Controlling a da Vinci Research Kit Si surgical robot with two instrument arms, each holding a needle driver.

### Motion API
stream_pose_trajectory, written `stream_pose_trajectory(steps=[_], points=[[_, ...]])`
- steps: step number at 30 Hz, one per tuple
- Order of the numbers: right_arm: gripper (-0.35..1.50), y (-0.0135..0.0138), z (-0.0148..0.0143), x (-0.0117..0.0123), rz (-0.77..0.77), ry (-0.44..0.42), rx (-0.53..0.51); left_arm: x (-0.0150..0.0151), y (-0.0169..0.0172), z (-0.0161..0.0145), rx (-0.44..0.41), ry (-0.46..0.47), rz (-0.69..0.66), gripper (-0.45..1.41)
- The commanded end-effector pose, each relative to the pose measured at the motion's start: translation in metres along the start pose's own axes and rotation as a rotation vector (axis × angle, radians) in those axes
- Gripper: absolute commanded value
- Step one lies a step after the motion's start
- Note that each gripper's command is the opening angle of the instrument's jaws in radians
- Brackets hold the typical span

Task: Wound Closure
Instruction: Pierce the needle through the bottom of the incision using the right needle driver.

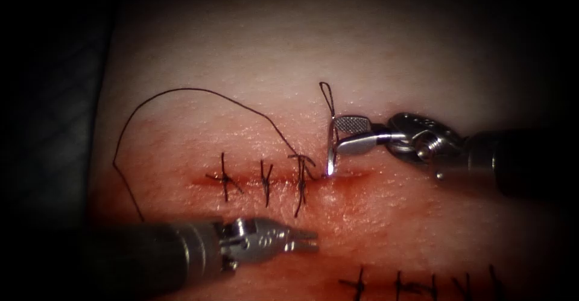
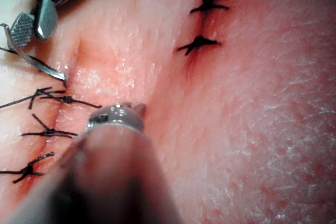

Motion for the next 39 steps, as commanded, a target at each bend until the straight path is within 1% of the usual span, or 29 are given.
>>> stream_pose_trajectory(steps=[1,3,5,7,12,15,16,17,19,21,22,23,24,25,26,28,29,30,32,35,36,38,39], points=[[1.47,0.0000,0.0015,-0.0005,-0.001,0.004,-0.001,0.0000,0.0000,0.0008,0.000,0.000,0.001,-0.07],[1.47,-0.0003,0.0022,-0.0006,-0.024,0.008,-0.008,0.0000,0.0000,0.0007,-0.003,0.002,0.001,-0.07],[1.47,-0.0005,0.0029,-0.0006,-0.047,-0.009,-0.016,-0.0001,0.0000,0.0006,-0.004,0.002,0.002,-0.07],[1.47,-0.0005,0.0031,-0.0006,-0.047,-0.011,-0.017,-0.0001,0.0000,0.0006,-0.005,0.002,0.002,-0.07],[1.43,0.0000,0.0040,-0.0004,-0.112,-0.021,-0.030,-0.0002,0.0001,0.0004,-0.006,0.002,0.002,-0.07],[1.42,0.0002,0.0041,-0.0005,-0.150,-0.056,-0.034,-0.0001,0.0001,0.0004,-0.006,0.002,0.002,-0.07],[1.35,0.0002,0.0041,-0.0007,-0.183,-0.080,-0.033,-0.0001,0.0001,0.0004,-0.006,0.002,0.002,-0.07],[1.35,0.0002,0.0041,-0.0007,-0.183,-0.080,-0.033,-0.0001,0.0001,0.0004,-0.006,0.002,0.002,-0.07],[1.33,0.0001,0.0041,-0.0010,-0.193,-0.110,-0.033,-0.0001,0.0001,0.0004,-0.006,0.002,0.003,-0.07],[1.33,0.0000,0.0041,-0.0014,-0.203,-0.112,-0.032,-0.0001,0.0001,0.0004,-0.006,0.002,0.003,-0.07],[1.28,0.0000,0.0041,-0.0015,-0.204,-0.111,-0.031,-0.0001,0.0002,0.0004,-0.006,0.002,0.003,-0.07],[1.28,0.0000,0.0041,-0.0015,-0.204,-0.111,-0.031,-0.0001,0.0002,0.0004,-0.006,0.002,0.003,-0.07],[1.20,0.0000,0.0040,-0.0015,-0.205,-0.112,-0.031,-0.0001,0.0002,0.0004,-0.006,0.002,0.003,-0.07],[0.52,0.0000,0.0038,-0.0015,-0.205,-0.113,-0.026,-0.0001,0.0002,0.0004,-0.006,0.002,0.003,-0.07],[-0.35,0.0001,0.0037,-0.0015,-0.205,-0.116,-0.037,-0.0001,0.0003,0.0003,-0.006,0.002,0.003,-0.07],[-0.35,0.0001,0.0037,-0.0014,-0.181,-0.115,-0.045,-0.0001,0.0003,0.0003,-0.006,0.002,0.003,-0.07],[-0.35,-0.0001,0.0037,-0.0015,-0.123,-0.120,-0.049,-0.0001,0.0003,0.0003,-0.006,0.002,0.003,-0.07],[-0.35,-0.0002,0.0037,-0.0016,-0.084,-0.142,-0.053,-0.0001,0.0003,0.0003,-0.006,0.002,0.003,-0.07],[-0.35,-0.0005,0.0035,-0.0019,0.047,-0.191,-0.069,-0.0001,0.0002,0.0003,-0.006,0.003,0.004,-0.08],[-0.35,-0.0005,0.0034,-0.0020,0.088,-0.189,-0.075,-0.0001,0.0002,0.0003,-0.006,0.003,0.004,-0.08],[-0.35,-0.0006,0.0033,-0.0020,0.165,-0.188,-0.066,-0.0001,0.0002,0.0004,-0.006,0.003,0.003,-0.08],[-0.35,-0.0007,0.0032,-0.0021,0.248,-0.186,-0.067,-0.0001,0.0002,0.0004,-0.006,0.003,0.003,-0.08],[-0.35,-0.0007,0.0032,-0.0021,0.409,-0.184,-0.065,-0.0001,0.0002,0.0004,-0.006,0.003,0.003,-0.08]])
